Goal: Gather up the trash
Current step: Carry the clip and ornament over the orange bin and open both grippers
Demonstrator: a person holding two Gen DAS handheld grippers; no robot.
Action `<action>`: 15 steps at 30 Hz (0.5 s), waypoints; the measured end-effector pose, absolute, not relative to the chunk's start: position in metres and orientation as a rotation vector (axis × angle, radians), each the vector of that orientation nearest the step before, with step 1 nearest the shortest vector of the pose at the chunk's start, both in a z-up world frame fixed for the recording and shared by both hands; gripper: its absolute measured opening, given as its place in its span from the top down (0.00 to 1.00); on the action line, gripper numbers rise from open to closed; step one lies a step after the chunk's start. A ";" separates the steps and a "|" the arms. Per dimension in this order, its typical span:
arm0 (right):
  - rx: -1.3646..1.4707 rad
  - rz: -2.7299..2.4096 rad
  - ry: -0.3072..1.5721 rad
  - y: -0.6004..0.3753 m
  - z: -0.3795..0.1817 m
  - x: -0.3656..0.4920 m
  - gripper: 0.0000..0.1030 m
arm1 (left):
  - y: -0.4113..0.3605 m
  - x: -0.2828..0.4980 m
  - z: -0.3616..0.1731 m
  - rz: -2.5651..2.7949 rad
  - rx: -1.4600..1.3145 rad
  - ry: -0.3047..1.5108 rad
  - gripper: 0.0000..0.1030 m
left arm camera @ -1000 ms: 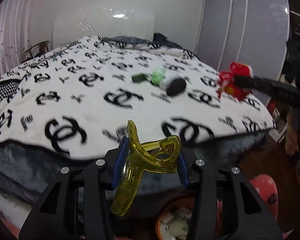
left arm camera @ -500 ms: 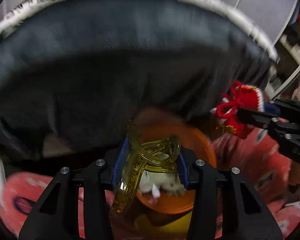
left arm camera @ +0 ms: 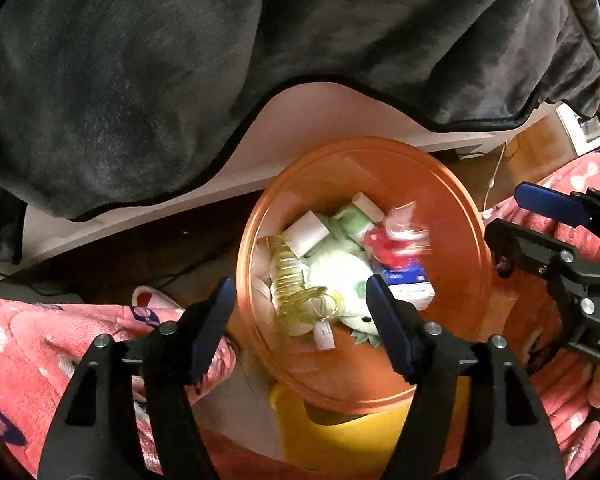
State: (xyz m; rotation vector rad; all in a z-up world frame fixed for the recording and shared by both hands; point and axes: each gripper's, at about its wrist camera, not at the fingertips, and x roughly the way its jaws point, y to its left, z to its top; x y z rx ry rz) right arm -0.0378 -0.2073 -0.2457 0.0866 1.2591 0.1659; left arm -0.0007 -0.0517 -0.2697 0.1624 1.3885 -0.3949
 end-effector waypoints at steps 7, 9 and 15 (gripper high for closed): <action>0.107 0.159 1.252 -0.214 -0.243 -0.035 0.48 | -0.056 0.002 -0.268 -0.394 0.161 1.390 0.35; 0.111 0.155 1.249 -0.214 -0.242 -0.036 0.48 | -0.054 0.001 -0.268 -0.391 0.159 1.384 0.35; 0.127 0.142 1.227 -0.217 -0.237 -0.039 0.48 | -0.048 -0.002 -0.258 -0.361 0.148 1.327 0.35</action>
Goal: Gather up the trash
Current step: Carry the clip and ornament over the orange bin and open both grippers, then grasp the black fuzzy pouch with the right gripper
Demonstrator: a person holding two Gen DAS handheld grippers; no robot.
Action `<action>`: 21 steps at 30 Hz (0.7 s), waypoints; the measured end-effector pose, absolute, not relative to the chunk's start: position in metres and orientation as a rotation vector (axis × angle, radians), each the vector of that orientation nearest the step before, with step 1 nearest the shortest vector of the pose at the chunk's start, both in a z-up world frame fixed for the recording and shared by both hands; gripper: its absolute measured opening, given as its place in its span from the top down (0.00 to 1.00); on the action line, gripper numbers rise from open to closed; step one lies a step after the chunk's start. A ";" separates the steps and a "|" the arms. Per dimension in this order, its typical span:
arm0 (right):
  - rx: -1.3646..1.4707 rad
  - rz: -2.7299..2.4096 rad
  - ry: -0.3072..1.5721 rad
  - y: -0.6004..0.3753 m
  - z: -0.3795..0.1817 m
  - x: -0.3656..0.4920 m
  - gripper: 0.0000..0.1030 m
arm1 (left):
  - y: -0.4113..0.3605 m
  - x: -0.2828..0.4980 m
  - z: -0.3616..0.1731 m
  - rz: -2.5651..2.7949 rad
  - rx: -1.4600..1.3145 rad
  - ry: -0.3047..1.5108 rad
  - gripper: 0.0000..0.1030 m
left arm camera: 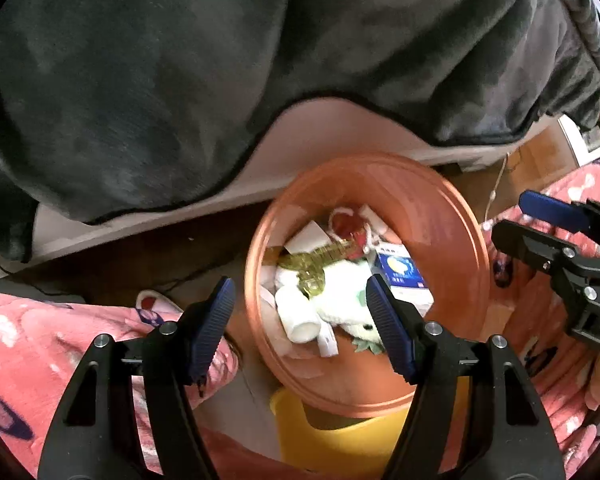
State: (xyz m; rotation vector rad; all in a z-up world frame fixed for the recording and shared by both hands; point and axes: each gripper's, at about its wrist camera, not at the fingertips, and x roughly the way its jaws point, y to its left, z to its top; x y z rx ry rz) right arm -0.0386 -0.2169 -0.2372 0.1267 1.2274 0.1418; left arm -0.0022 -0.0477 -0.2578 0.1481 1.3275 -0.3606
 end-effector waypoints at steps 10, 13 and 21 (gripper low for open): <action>0.103 0.147 1.107 -0.217 -0.190 -0.045 0.47 | -0.028 -0.010 -0.190 -0.280 0.113 1.098 0.35; 0.099 0.173 0.992 -0.216 -0.145 -0.041 0.38 | -0.018 -0.011 -0.153 -0.257 0.073 0.995 0.31; 0.060 0.180 0.683 -0.213 -0.032 0.023 0.12 | 0.009 -0.010 -0.068 -0.197 0.028 0.725 0.11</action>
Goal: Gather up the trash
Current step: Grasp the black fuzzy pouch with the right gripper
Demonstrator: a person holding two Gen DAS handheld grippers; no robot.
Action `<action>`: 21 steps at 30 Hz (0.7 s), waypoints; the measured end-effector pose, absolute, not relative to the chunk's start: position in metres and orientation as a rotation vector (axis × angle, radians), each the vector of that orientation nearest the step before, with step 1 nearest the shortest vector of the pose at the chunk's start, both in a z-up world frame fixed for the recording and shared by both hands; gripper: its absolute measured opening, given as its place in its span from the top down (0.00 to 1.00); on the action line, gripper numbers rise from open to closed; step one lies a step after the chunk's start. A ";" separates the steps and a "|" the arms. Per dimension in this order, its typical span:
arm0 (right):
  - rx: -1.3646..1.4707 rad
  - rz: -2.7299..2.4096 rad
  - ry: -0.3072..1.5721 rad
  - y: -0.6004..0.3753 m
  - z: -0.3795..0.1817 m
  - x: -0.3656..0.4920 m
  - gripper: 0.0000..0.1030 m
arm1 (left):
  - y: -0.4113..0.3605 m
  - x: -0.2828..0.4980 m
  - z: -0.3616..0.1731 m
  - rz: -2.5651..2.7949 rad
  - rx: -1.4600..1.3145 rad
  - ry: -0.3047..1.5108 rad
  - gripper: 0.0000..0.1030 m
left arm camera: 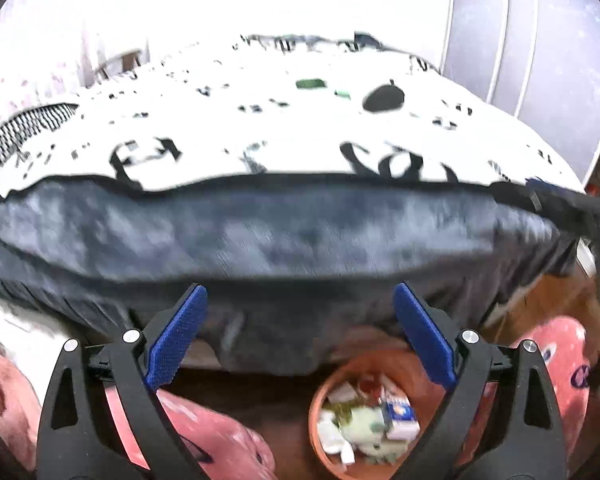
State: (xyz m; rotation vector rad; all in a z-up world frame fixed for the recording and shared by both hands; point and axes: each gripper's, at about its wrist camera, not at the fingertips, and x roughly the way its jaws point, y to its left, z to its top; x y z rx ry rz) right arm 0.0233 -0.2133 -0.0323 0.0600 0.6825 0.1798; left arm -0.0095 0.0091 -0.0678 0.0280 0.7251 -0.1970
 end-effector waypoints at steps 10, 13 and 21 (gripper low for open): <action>0.154 0.037 0.749 -0.204 -0.013 0.220 0.09 | 0.041 0.005 -0.060 -0.177 -0.056 0.718 0.11; 0.135 -0.020 0.806 -0.201 -0.027 0.263 0.09 | 0.052 0.009 -0.070 -0.161 -0.064 0.736 0.11; 0.063 -0.101 0.925 -0.202 -0.056 0.309 0.30 | 0.083 0.030 -0.067 -0.091 -0.116 0.741 0.11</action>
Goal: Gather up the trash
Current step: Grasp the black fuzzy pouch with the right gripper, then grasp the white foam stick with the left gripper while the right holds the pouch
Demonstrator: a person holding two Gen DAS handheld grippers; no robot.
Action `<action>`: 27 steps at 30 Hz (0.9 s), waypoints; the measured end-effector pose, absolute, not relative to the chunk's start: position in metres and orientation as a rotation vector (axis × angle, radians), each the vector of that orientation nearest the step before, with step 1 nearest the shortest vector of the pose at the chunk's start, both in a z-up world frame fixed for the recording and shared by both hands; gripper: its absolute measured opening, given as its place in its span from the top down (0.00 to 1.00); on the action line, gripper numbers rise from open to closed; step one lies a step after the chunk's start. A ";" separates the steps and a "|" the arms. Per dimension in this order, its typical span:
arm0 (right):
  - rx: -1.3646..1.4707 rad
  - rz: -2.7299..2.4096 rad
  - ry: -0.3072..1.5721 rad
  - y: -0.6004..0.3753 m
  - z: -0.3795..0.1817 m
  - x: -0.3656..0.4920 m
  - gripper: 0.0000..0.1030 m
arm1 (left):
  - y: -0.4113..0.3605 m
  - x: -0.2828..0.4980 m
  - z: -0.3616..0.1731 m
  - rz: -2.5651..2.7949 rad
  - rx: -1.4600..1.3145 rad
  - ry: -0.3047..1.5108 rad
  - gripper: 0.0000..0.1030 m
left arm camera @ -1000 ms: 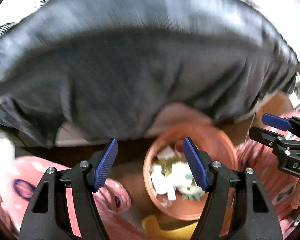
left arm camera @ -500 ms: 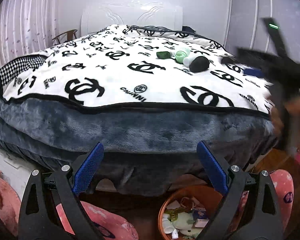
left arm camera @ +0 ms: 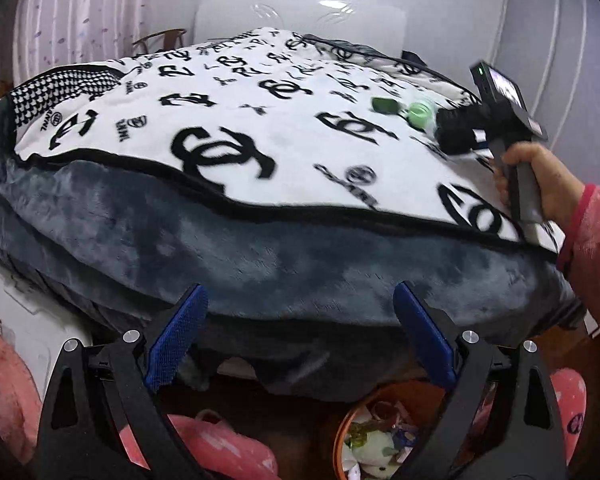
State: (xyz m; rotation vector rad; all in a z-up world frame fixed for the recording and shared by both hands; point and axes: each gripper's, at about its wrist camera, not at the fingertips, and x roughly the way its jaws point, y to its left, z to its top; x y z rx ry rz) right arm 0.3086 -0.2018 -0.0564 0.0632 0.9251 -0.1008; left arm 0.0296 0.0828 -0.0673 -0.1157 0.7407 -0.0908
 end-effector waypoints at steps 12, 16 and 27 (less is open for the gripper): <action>0.139 0.074 0.619 -0.251 0.015 0.210 0.45 | 0.034 0.114 -0.018 -0.178 0.020 0.681 0.11; 0.116 0.098 0.539 -0.276 0.033 0.157 0.45 | -0.023 0.174 -0.015 -0.343 0.089 0.728 0.11; 0.078 0.121 0.462 -0.330 0.046 0.092 0.43 | -0.126 0.312 -0.047 -0.482 0.073 0.863 0.11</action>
